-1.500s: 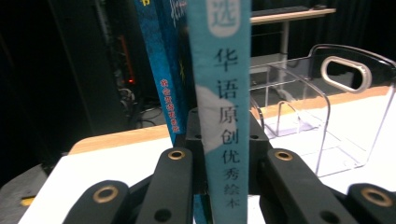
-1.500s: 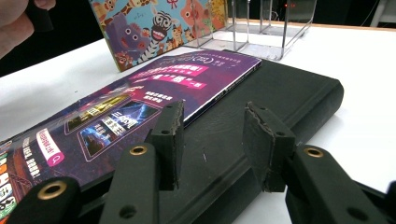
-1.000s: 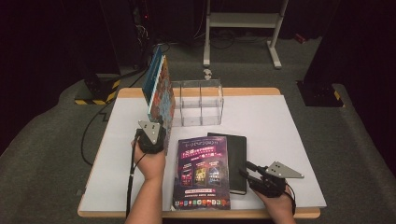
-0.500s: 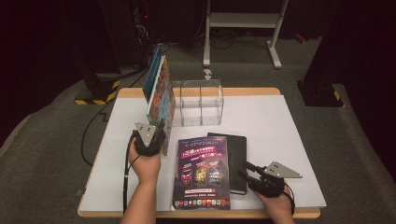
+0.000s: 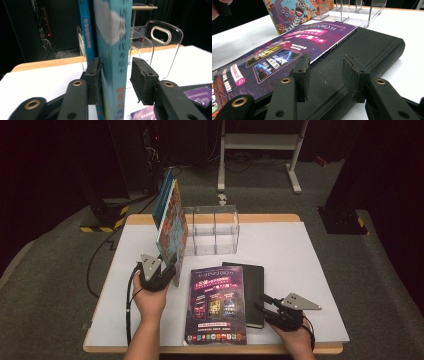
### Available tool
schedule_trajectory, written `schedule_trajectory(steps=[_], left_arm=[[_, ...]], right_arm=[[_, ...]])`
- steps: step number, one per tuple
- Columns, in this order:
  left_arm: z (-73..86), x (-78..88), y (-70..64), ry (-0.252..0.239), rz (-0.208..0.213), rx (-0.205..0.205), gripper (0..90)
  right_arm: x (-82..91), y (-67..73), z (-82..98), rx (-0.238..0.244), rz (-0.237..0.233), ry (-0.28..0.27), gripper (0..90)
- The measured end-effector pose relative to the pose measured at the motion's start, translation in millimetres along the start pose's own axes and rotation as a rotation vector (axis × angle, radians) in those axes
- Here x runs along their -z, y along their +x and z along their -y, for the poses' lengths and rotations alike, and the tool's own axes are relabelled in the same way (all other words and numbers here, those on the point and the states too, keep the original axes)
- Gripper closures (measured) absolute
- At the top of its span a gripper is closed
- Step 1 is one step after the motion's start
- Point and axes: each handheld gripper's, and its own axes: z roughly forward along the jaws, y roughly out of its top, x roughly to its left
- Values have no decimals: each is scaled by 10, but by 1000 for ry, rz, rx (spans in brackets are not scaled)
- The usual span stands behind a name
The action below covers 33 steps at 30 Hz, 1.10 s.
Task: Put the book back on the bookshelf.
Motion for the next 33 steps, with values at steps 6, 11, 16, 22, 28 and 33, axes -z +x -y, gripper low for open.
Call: schedule_trajectory(steps=[6, 11, 16, 22, 28, 33], left_arm=[[35, 42, 91, 5, 25, 34, 568], [69, 84, 129, 15, 42, 27, 524], [119, 134, 160, 27, 68, 31, 481], [191, 199, 210, 73, 70, 64, 467], [284, 303, 249, 81, 86, 35, 468], [282, 360, 280, 51, 79, 48, 674]], right_arm=[[-14, 4, 6, 4, 7, 8, 579], [-20, 10, 12, 1, 9, 11, 578], [-30, 20, 20, 2, 11, 17, 577], [-32, 27, 24, -2, 15, 18, 574], [-38, 22, 28, -13, 21, 19, 575], [-49, 27, 33, -12, 21, 21, 575]])
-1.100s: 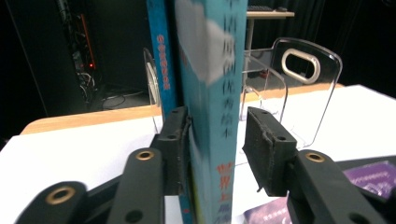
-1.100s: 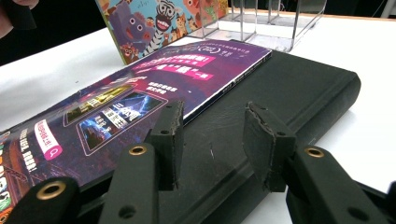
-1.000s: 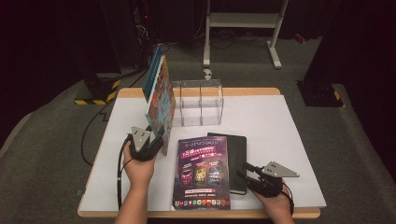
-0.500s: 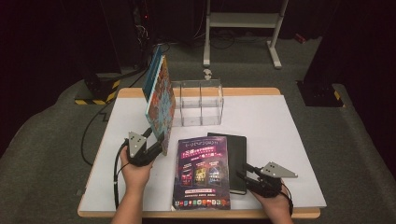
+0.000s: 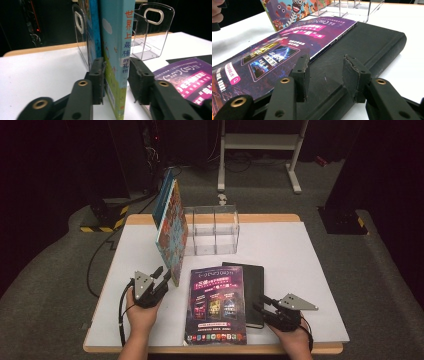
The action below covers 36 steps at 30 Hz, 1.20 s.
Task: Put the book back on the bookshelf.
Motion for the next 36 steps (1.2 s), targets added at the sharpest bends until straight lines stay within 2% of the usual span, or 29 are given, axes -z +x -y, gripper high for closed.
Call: schedule_trajectory(steps=[3, 7, 13, 25, 36], left_arm=[[13, -13, -12, 2, 0, -3, 708], [17, -34, -44, -1, -11, -8, 800], [7, -58, -72, -8, -28, 4, 806], [9, -124, -106, -16, -67, -1, 804], [2, -165, -88, -20, -75, 12, 786]], right_arm=[[-6, 2, 2, -4, -1, 2, 575], [-7, 1, 6, -5, 0, 4, 575], [-3, -4, 10, -4, 0, 4, 575], [-3, 11, 5, 3, -3, 3, 576], [-2, 9, 5, 3, -3, 3, 576]])
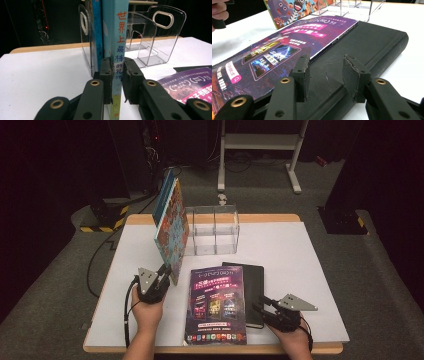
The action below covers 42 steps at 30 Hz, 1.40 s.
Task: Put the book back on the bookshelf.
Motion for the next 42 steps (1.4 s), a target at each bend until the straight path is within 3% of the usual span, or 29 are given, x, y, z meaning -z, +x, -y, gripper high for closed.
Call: schedule_trajectory(steps=[3, 8, 9, 13, 18, 19, 21, 23, 26, 27, 29, 32, 39, 42], left_arm=[[-2, 1, 0, -3, -1, 3, 781], [-27, 67, 10, 0, 23, 8, 617], [-18, 96, 25, 23, 34, 1, 560], [45, 186, 80, 72, 67, 11, 473], [148, 313, 136, 111, 97, 52, 436], [194, 361, 146, 141, 110, 79, 419], [234, 403, 145, 168, 130, 77, 406], [273, 436, 113, 171, 153, 80, 401], [317, 456, 75, 198, 152, 83, 331], [372, 455, 28, 253, 139, 104, 312], [444, 452, -30, 298, 148, 117, 317], [535, 441, -124, 354, 174, 87, 300], [636, 407, -242, 428, 215, 114, 260], [639, 400, -259, 433, 230, 131, 248]], right_arm=[[1, 3, -2, 2, -1, -1, 576], [8, 10, -9, 7, -2, -5, 572], [11, 11, -11, 8, -1, -6, 570], [22, 18, -18, 10, -2, -10, 560], [25, 29, -25, 17, -3, -14, 548], [21, 36, -26, 20, -3, -16, 537], [15, 42, -29, 22, -6, -15, 530], [5, 52, -32, 27, -11, -12, 520], [-5, 70, -36, 33, -16, -10, 511], [-15, 89, -37, 44, -20, -3, 505], [-26, 101, -37, 51, -24, -1, 502], [-33, 116, -36, 57, -27, 7, 501], [-34, 125, -31, 66, -32, 10, 497], [-37, 117, -29, 63, -32, 12, 497]])
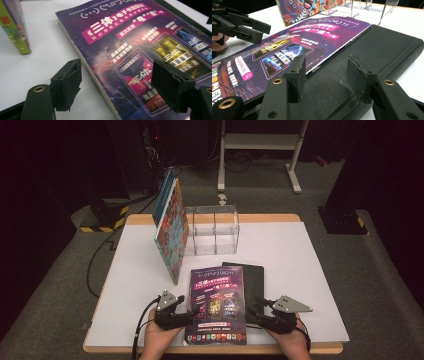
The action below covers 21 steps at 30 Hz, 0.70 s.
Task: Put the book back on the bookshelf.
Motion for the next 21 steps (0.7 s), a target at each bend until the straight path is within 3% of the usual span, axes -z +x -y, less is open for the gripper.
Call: schedule_trajectory(steps=[3, 8, 16, 19, 21], left_arm=[[7, -35, -10, 24, 6, 28, 230], [15, -59, -15, 54, -3, 11, 184], [4, -99, 5, 89, -6, 44, 160], [-4, -111, 11, 109, 28, 85, 177], [-7, -115, 18, 118, 27, 84, 177]], right_arm=[[1, -1, 3, -1, 3, 1, 498], [10, 4, 5, -5, 6, 1, 498], [21, 5, 15, -13, 15, 4, 498], [21, 2, 21, -16, 19, 8, 499], [19, 4, 23, -17, 20, 10, 498]])
